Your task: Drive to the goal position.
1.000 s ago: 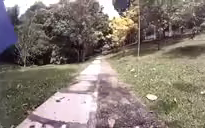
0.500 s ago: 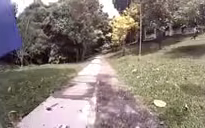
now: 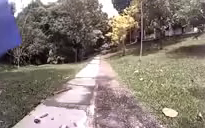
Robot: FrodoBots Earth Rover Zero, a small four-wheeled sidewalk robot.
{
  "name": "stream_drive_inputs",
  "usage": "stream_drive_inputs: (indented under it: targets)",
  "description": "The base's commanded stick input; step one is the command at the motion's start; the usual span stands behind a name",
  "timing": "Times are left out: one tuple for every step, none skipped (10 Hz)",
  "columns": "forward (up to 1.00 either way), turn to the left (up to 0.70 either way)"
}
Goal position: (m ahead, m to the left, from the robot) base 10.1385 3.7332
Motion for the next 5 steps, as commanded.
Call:
stream_drive_inputs:
  targets:
    - [0.50, 0.00]
    - [0.50, 0.00]
    - [0.50, 0.00]
    - [0.50, 0.00]
    - [0.50, 0.00]
